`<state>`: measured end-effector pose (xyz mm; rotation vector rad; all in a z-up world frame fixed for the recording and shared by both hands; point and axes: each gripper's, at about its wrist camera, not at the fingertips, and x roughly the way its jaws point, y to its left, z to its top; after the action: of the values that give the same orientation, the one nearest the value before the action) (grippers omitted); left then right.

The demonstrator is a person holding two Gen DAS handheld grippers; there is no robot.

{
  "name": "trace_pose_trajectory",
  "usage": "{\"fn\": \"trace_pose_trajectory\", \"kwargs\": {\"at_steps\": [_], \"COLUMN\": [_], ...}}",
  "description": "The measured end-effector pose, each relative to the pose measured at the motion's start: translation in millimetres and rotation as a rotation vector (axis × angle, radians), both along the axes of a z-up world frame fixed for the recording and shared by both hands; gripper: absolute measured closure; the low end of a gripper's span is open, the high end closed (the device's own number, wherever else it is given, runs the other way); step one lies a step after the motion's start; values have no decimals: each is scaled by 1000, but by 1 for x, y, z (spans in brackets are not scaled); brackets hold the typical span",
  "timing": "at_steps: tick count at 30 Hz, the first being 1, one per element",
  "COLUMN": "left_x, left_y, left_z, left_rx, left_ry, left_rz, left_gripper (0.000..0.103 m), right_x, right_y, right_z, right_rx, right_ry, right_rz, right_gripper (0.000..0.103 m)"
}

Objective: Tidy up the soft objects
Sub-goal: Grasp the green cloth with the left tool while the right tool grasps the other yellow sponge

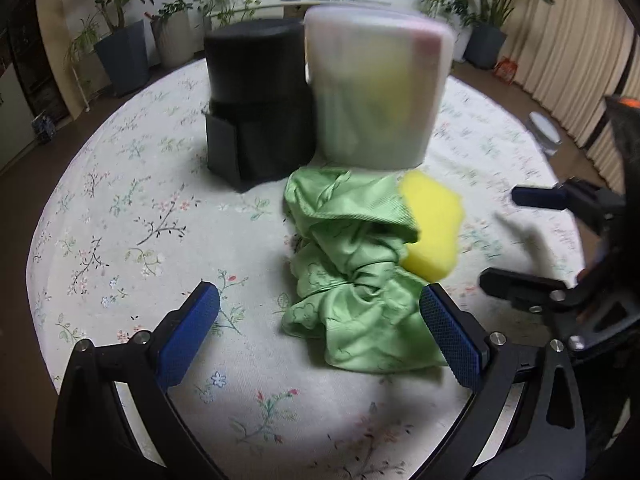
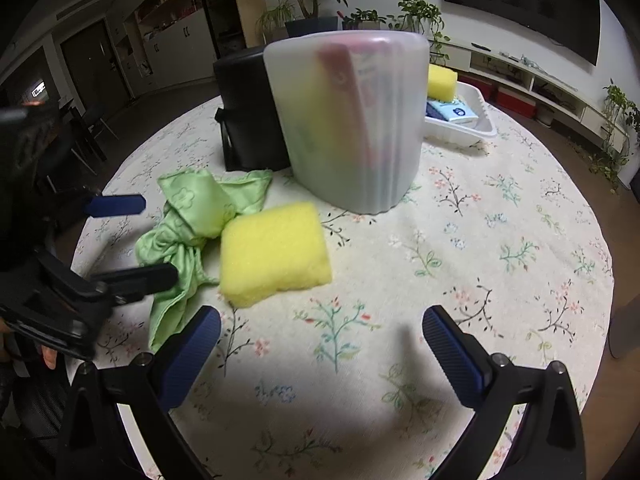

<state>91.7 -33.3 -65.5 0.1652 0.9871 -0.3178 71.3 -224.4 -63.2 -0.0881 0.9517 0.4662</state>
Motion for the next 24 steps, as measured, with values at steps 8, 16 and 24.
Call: {"fn": "trace_pose_trajectory", "kwargs": {"at_steps": [8,16,24], "left_x": [15,19,23], "left_y": [6,24,26], "left_z": [-12,-14,-17], "left_rx": [2,-31,-29], "left_ry": [31,38,49], "left_rz": [53,103,102], "left_gripper": [1,14,18], "right_x": [9,23,39], "right_y": [9,31,47], "right_z": [-6,-10,-13], "right_rx": [-12,-40,-68], "right_ry": [7,7,-11], "right_rz": [29,70,75], "right_gripper": [0,0,2]}}
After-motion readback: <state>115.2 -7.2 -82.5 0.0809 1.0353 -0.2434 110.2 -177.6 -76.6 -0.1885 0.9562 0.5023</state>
